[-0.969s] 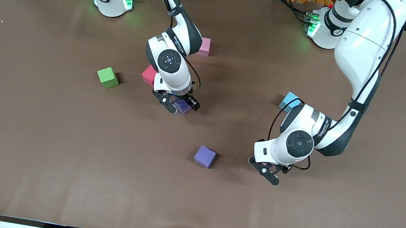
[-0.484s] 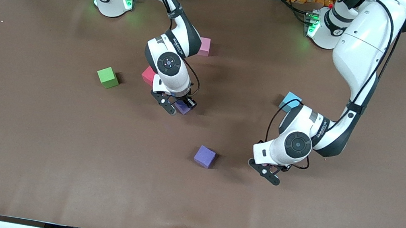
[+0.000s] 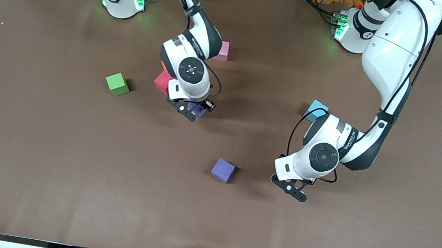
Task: Arrange blocks into number 1
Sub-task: 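Grasp the pink block with the left gripper while the right gripper grasps purple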
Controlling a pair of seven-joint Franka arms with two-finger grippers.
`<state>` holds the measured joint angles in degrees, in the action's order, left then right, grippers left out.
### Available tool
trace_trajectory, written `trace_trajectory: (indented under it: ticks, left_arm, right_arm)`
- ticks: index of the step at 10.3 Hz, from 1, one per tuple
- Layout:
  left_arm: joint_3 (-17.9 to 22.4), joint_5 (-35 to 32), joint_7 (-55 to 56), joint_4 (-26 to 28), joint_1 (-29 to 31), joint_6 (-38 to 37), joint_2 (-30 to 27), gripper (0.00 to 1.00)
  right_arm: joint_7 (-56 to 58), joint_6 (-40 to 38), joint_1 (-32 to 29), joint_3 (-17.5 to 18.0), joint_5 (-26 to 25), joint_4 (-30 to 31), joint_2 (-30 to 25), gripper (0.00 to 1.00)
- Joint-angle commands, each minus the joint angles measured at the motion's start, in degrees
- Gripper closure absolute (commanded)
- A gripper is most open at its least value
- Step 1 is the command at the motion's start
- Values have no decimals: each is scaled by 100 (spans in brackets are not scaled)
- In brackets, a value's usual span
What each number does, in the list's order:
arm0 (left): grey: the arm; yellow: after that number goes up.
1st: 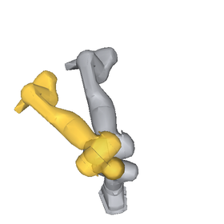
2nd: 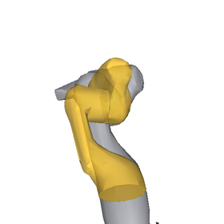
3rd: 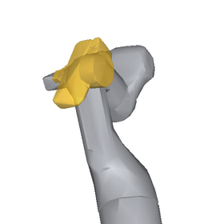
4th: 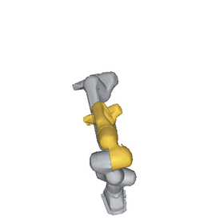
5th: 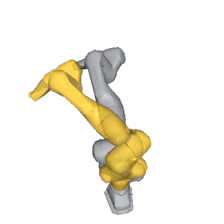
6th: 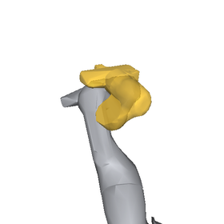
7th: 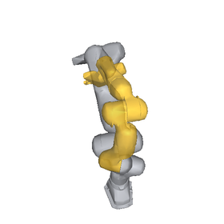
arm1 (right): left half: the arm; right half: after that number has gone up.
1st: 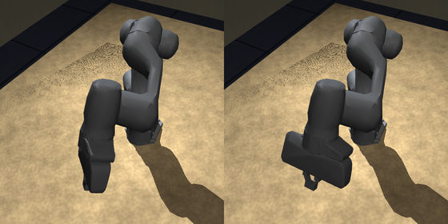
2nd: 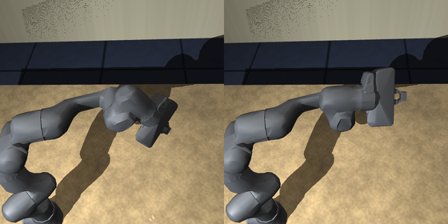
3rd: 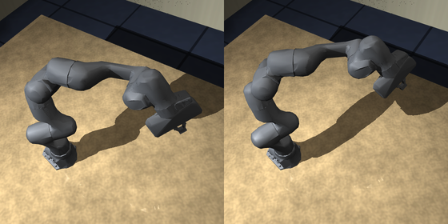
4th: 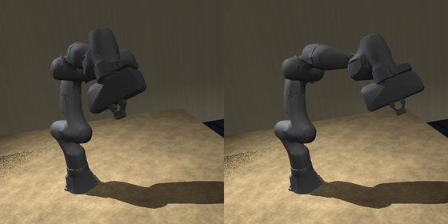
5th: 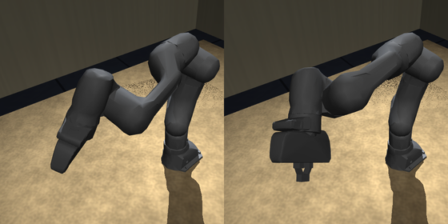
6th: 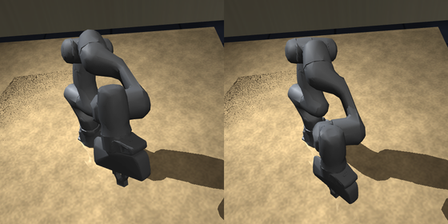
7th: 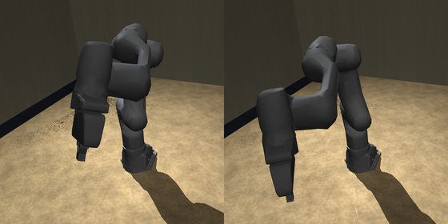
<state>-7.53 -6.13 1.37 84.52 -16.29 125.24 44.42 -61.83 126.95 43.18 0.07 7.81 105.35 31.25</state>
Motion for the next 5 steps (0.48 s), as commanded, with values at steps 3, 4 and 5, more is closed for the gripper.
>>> trace_trajectory:
  ticks: [3,4,5]
  left_arm:
    - [5,-38,679,-14,222,-325,-521,100]
    - [-3,-38,872,-6,327,-369,-626,100]
    - [14,-38,917,12,354,-517,-749,100]
  right_arm:
    - [1048,-321,365,-16,-87,143,-409,100]
    - [1085,-216,540,-16,-87,248,-418,100]
    - [1199,-163,629,-16,-87,362,-444,100]
